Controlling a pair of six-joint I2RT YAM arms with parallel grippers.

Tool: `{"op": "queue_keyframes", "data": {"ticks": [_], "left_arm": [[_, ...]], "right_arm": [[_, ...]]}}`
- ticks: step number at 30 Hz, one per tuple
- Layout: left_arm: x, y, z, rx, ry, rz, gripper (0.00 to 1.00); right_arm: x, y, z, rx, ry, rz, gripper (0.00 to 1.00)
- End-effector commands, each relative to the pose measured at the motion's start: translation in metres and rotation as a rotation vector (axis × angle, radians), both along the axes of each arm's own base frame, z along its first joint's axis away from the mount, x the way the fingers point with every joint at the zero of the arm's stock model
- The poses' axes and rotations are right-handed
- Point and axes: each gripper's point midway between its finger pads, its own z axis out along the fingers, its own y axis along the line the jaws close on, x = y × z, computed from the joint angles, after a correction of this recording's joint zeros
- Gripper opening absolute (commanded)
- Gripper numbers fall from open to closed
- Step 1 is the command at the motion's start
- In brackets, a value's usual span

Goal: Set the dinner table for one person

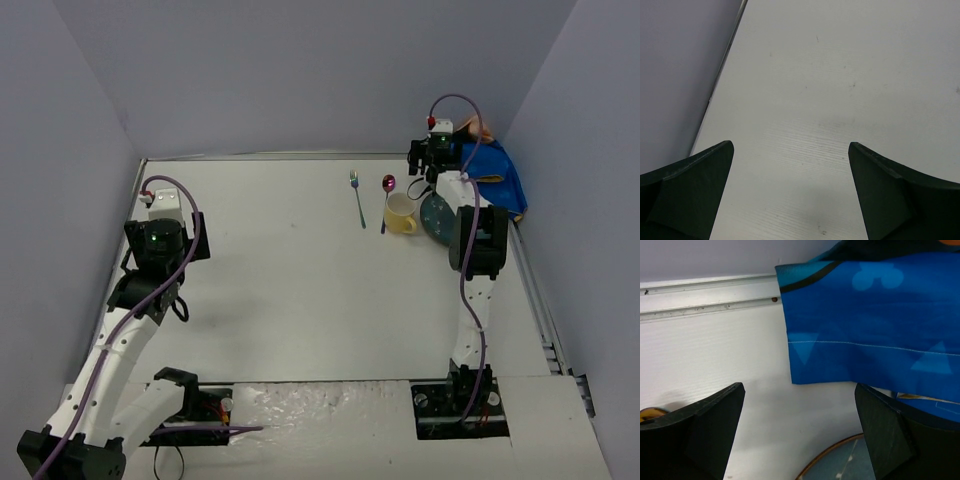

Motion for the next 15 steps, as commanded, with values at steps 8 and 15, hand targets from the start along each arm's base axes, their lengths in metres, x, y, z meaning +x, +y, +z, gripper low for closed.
{"op": "queue_keyframes", "data": {"ticks": [8,15], "left_arm": [[0.012,-0.001,0.009,0.015,-0.040,0.000,0.97],[0.014,-0.001,0.006,0.020,-0.029,0.001,0.97]], "right_arm": [[0.027,-0.005,-0.016,-0.019,-0.092,0.009,0.83],[0.026,-0.024,-0.034,0.012,-0.076,-0.039,0.77]]}}
